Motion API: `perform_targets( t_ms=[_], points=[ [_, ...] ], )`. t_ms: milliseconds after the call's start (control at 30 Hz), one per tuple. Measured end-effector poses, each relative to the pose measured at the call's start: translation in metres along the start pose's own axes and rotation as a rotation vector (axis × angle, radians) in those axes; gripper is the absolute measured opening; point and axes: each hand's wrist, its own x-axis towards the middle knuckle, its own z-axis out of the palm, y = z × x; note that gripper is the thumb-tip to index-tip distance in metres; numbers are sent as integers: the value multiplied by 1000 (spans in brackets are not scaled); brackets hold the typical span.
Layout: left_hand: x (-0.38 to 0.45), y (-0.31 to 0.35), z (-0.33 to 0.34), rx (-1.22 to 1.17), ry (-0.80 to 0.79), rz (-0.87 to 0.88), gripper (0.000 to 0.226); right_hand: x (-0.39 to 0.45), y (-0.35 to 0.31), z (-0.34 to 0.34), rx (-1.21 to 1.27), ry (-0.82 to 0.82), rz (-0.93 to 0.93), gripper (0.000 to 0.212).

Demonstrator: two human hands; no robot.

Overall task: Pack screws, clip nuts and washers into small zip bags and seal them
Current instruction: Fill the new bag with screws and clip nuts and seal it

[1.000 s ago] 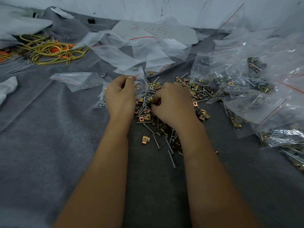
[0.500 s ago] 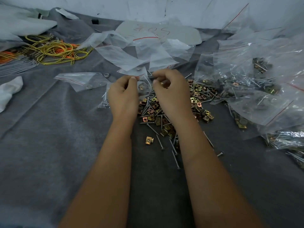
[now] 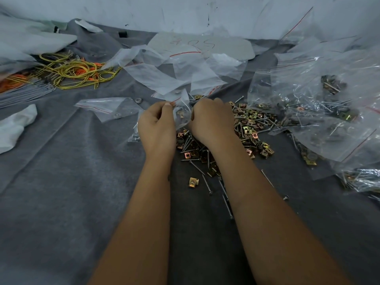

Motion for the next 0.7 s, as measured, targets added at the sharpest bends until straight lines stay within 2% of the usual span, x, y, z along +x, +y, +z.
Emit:
perform_targets(
  t_ms=[233,300,400,433,500,567,700],
  points=[
    [0,0,0,-4,13,-6,30,-4,8,-2,109,-98,64,27],
    [1,0,0,-2,8,-16,28,-7,12,-6,298,-3,149,20],
    [2,-1,1,18,7,-17,26,-11,13,-20,799,199,314,2],
    [2,-2,1,24,8,-14,26,-12,13,-24,930,226,316,3],
    [1,-2,1,23,-5,-1,25,-14,13,-30,1022,184,216,9],
    [1,-1,1,9,-19,3,24,-17,11,-30,963,83,120,11],
    [0,4,0,-59,-67,-8,26,-21,19,-26,1081,-36,141,51]
  ],
)
